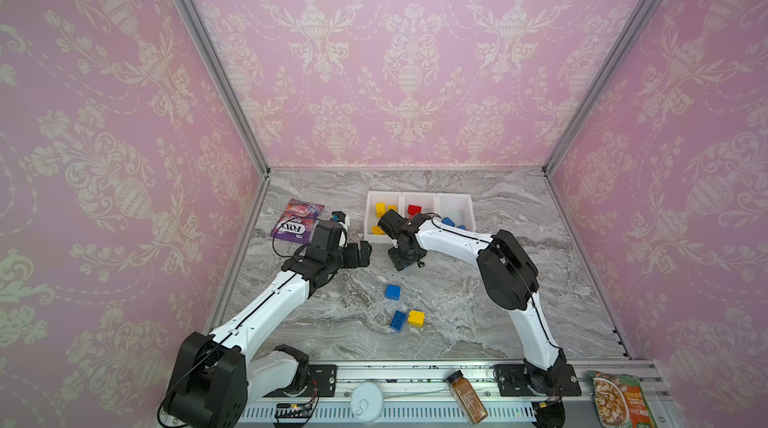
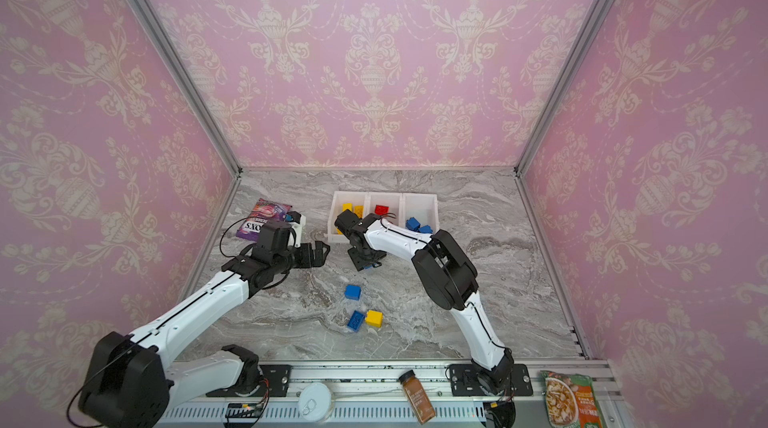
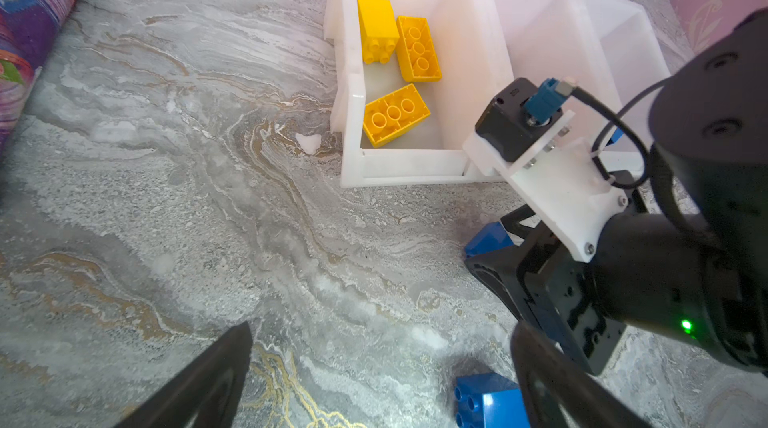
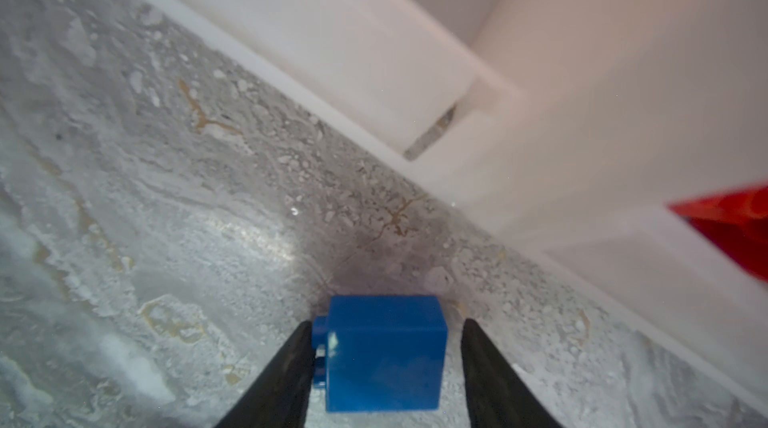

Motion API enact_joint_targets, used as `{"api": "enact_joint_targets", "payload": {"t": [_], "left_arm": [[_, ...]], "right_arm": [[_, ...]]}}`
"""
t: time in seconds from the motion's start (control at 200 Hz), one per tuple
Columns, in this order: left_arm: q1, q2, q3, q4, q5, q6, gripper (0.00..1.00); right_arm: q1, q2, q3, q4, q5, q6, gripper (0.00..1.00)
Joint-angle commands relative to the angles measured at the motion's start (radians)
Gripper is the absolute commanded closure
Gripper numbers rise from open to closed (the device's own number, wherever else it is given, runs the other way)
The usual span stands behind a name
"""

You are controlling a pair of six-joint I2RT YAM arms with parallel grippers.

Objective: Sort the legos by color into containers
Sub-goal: 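Lift the blue brick with the right gripper over the farthest compartment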

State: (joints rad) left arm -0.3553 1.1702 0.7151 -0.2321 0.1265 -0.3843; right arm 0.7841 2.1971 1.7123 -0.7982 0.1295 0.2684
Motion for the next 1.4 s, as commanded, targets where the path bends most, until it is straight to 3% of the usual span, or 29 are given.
{"api": "enact_joint_targets", "payload": {"t": [0.0,0.32,0.891,1.121,1.391], "left_arm": [[0.009,-0.009,0.000,-0.003,0.021,-0.019,0.01],[0.009,-0.011,0.000,-0.006,0.019,-0.019,0.01],[0.009,-0.015,0.000,-0.006,0.020,-0.018,0.01],[0.009,-0.014,0.000,-0.001,0.023,-0.018,0.01],[0.009,-0.018,0.005,-0.007,0.024,-0.018,0.01]], "right_arm": [[0.004,0.015,0.014,-0.004,0.000,0.003,0.48],[0.004,-0.004,0.000,-0.005,0.001,0.009,0.60],[-0.027,-0.266,-0.107,-0.028,0.065,0.037,0.60],[-0.143,-0.358,-0.173,-0.013,0.084,0.028,0.60],[-0.306,-0.367,-0.195,0.047,0.131,0.012,0.60]]}}
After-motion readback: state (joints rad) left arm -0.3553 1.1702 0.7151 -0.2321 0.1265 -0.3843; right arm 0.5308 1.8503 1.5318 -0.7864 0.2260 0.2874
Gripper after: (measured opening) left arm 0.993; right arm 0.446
